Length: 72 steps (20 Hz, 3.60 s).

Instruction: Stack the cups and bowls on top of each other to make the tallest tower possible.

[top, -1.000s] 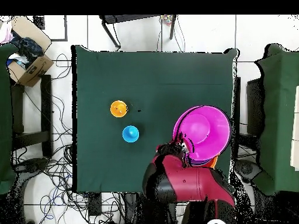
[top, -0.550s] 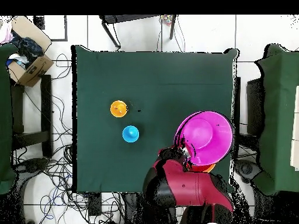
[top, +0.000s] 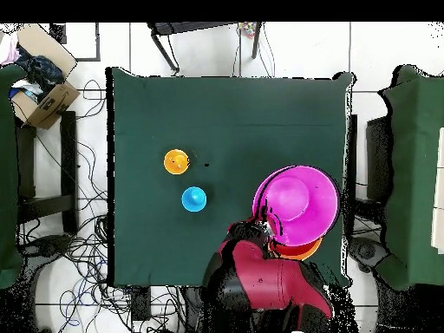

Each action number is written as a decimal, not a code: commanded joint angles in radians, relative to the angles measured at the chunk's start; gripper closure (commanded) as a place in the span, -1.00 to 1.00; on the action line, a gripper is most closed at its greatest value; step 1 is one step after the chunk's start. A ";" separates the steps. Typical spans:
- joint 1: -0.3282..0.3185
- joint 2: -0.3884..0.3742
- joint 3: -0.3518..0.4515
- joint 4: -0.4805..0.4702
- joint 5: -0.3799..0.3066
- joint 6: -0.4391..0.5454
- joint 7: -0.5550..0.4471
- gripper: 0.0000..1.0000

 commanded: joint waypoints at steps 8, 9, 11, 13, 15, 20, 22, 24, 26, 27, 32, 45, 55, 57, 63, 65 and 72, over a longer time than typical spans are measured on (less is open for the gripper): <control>-0.110 0.045 0.085 0.042 -0.032 -0.073 0.201 1.00; -0.106 0.053 0.077 0.038 -0.034 -0.076 0.200 1.00; -0.093 0.072 0.059 0.034 -0.033 -0.096 0.205 1.00; -0.091 0.087 0.051 0.034 -0.033 -0.112 0.212 1.00; -0.083 0.091 0.043 0.033 -0.032 -0.118 0.217 1.00; -0.046 0.091 0.034 0.024 -0.023 -0.102 0.221 1.00; -0.036 0.085 0.032 0.024 -0.020 -0.093 0.222 1.00; -0.033 0.078 0.035 0.024 -0.022 -0.084 0.219 1.00; -0.029 0.079 0.032 0.023 -0.019 -0.082 0.221 1.00; -0.027 0.080 0.031 0.023 -0.018 -0.082 0.222 1.00; -0.017 0.090 0.017 0.026 -0.001 -0.077 0.235 1.00; -0.001 0.145 -0.005 0.010 0.021 -0.105 0.254 1.00; 0.055 0.259 -0.073 -0.018 0.045 -0.197 0.259 1.00; 0.064 0.263 -0.079 -0.021 0.052 -0.194 0.261 1.00; 0.083 0.282 -0.088 -0.036 0.069 -0.182 0.260 1.00; 0.096 0.292 -0.100 -0.041 0.080 -0.178 0.257 1.00; -0.002 0.156 -0.020 -0.009 0.006 -0.129 0.232 -1.00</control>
